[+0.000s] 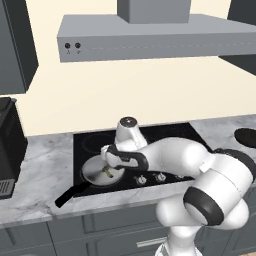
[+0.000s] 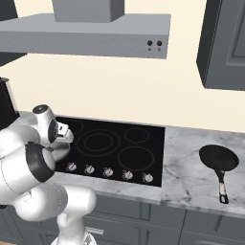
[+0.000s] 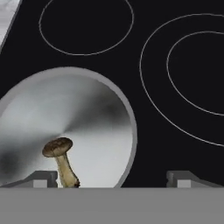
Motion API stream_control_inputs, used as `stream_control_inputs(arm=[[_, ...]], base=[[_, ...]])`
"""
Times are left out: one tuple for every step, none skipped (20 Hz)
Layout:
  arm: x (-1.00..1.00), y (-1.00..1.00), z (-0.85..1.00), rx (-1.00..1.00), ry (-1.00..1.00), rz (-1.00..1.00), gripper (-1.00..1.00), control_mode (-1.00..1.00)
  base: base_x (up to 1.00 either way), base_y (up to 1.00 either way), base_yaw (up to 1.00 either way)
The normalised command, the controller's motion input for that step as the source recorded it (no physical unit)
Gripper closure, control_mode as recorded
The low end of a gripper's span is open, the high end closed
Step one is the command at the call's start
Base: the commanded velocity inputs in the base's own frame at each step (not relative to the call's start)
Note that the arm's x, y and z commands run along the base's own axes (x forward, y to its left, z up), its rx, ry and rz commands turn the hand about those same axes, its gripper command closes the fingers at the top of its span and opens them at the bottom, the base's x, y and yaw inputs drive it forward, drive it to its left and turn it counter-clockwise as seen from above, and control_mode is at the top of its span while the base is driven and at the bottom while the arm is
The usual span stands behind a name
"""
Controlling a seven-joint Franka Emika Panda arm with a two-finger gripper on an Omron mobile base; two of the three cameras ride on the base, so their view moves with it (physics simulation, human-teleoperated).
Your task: Place both pans onto different burners. Then place the mushroom and the chicken drumstick on different pans.
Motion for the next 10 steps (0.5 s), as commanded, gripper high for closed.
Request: stream_control_inputs(arm=[[0.00, -0.38, 0.00, -0.13, 0.00, 0.21, -1.00, -1.00], [0.00, -0.38, 0.00, -0.15, 0.00, 0.21, -1.00, -1.00], [0.00, -0.39, 0.00, -0.18, 0.02, 0.21, -1.00, -1.00], [0.00, -0.36, 0.00, -0.18, 0.02, 0.21, -1.00, -1.00], [0.00, -0.38, 0.00, -0.12, 0.01, 0.20, -1.00, -1.00], [0.00, -0.44, 0.00, -0.08, 0.00, 0.17, -1.00, -1.00], [0.00, -0.49, 0.06, -0.05, 0.00, 0.13, -1.00, -1.00], [-0.04, -0.51, 0.15, -0.09, 0.00, 0.11, -1.00, -1.00], [-0.04, -0.50, 0.11, -0.09, 0.00, 0.09, -1.00, -1.00], [-0.04, -0.57, 0.04, -0.07, 0.00, 0.07, -1.00, -1.00]], base=[[0.00, 0.00, 0.00], [0.00, 0.00, 0.00], [0.00, 0.00, 0.00], [0.00, 0.00, 0.00], [0.00, 0.00, 0.00], [0.00, 0.00, 0.00], [0.00, 0.00, 0.00], [0.00, 0.00, 0.00], [0.00, 0.00, 0.00], [0.00, 0.00, 0.00]])
